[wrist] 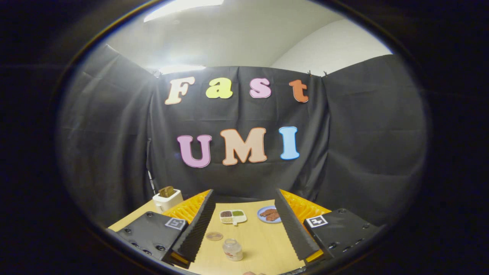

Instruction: Take the bottle from table, then pour the juice into the cup, finally place the bottle on the coaster

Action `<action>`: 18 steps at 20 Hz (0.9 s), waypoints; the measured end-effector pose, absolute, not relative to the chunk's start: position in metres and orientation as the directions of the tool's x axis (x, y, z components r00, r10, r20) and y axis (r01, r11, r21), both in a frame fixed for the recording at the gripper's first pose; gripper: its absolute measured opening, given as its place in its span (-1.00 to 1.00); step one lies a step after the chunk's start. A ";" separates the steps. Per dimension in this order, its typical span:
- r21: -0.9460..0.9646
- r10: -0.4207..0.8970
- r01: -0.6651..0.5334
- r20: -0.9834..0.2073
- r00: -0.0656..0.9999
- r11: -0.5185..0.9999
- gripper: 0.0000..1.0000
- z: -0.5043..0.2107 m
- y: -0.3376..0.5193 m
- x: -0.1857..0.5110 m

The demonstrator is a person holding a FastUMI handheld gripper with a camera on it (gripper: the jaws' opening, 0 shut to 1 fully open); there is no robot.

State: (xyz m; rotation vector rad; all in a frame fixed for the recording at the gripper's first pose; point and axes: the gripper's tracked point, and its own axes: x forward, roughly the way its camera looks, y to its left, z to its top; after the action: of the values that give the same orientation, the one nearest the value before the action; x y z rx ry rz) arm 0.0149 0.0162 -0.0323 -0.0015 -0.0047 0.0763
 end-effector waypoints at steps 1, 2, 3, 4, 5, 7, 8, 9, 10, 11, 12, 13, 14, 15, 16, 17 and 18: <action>0.001 0.084 -0.084 0.006 0.996 0.996 0.95 -0.037 0.018 0.016; 0.003 0.091 -0.091 0.005 0.996 0.996 0.95 -0.044 0.019 0.016; 0.006 0.094 -0.094 0.000 0.996 0.996 0.95 -0.052 0.019 0.017; 0.010 0.097 -0.097 -0.008 0.995 0.995 0.95 -0.062 0.018 0.018; 0.017 0.101 -0.101 -0.015 0.995 0.995 0.95 -0.071 0.018 0.019; 0.034 0.119 -0.118 -0.018 0.993 0.992 0.95 -0.086 0.020 0.018; 0.044 0.131 -0.130 -0.020 0.991 0.991 0.95 -0.097 0.020 0.018; 0.055 0.143 -0.142 -0.023 0.989 0.988 0.95 -0.106 0.021 0.017; 0.065 0.154 -0.152 -0.024 0.988 0.986 0.95 -0.114 0.021 0.018; 0.075 0.162 -0.160 -0.024 0.986 0.984 0.95 -0.122 0.022 0.019; 0.085 0.172 -0.169 -0.025 0.985 0.982 0.95 -0.131 0.023 0.020; 0.094 0.185 -0.182 -0.025 0.982 0.979 0.95 -0.139 0.024 0.020; 0.100 0.195 -0.192 -0.025 0.980 0.976 0.95 -0.148 0.026 0.023; 0.101 0.204 -0.200 -0.030 0.978 0.975 0.95 -0.158 0.027 0.025; 0.098 0.212 -0.208 -0.041 0.976 0.973 0.95 -0.170 0.028 0.026; 0.092 0.215 -0.209 -0.059 0.975 0.974 0.95 -0.183 0.028 0.029; 0.090 0.221 -0.215 -0.069 0.973 0.972 0.95 -0.195 0.029 0.031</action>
State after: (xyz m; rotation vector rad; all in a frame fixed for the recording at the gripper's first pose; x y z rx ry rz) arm 0.0308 0.0286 -0.1948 0.0826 0.0788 0.2203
